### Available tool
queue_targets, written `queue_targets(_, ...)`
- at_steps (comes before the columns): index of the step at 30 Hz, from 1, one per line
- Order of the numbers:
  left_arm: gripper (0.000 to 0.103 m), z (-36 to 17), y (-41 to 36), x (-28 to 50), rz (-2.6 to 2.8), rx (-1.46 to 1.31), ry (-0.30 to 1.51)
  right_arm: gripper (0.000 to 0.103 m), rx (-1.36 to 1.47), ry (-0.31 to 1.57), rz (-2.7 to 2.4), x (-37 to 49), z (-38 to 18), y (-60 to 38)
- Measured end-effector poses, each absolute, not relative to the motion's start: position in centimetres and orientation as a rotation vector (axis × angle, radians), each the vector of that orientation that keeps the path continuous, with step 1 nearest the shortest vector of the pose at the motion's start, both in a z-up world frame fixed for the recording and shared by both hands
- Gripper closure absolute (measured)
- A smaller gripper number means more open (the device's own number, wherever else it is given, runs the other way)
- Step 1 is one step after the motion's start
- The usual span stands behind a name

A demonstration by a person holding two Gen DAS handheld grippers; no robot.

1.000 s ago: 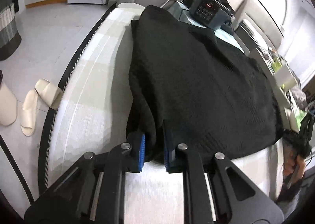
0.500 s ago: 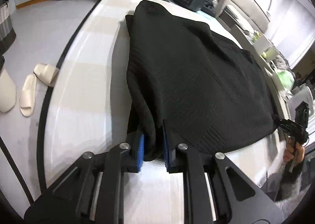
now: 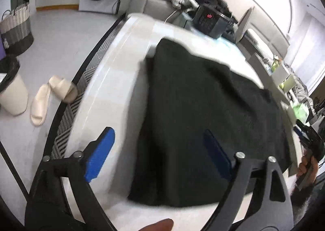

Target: Fold small clothes

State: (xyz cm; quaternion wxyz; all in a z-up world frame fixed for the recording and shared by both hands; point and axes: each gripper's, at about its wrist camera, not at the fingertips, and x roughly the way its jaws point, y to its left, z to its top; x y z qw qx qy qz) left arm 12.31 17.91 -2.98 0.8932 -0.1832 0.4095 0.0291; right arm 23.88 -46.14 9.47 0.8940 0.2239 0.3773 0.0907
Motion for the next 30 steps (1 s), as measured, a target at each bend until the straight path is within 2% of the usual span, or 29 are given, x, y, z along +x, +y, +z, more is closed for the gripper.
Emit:
queue_targets(1, 0.001, -2.3, 17.8, 13.6, 0.055, -0.379, 0.841, 0.048, 0.474, 0.786, 0.191, 24.3, 9.6, -45.5)
queue_targets(10, 0.001, -0.7, 16.0, 22.9, 0.025, -0.362, 0.796, 0.048, 0.404, 0.919, 0.192, 34.5, 8.3, -42.0)
queue_targets(16, 0.001, -2.8, 14.8, 28.9, 0.010, -0.375, 0.847, 0.048, 0.538, 1.017, 0.098, 39.7, 5.3, -43.2)
queue_targets(26, 0.001, -3.9, 13.4, 32.4, -0.024, -0.338, 0.871, 0.048, 0.539, 1.107, -0.045, 45.0, 3.9, -42.3)
queue_targets(27, 0.001, -4.0, 13.4, 32.6, -0.022, -0.340, 0.873, 0.051, 0.531, 1.125, -0.059, 45.3, 3.6, -42.3)
queue_targets(28, 0.001, -4.1, 13.5, 32.8, -0.021, -0.342, 0.876, 0.060, 0.524, 1.139, -0.065, 45.3, 3.4, -42.3)
queue_targets(30, 0.001, -4.4, 13.6, 33.1, -0.021, -0.339, 0.880, 0.063, 0.497, 1.153, -0.049, 45.2, 3.2, -42.3)
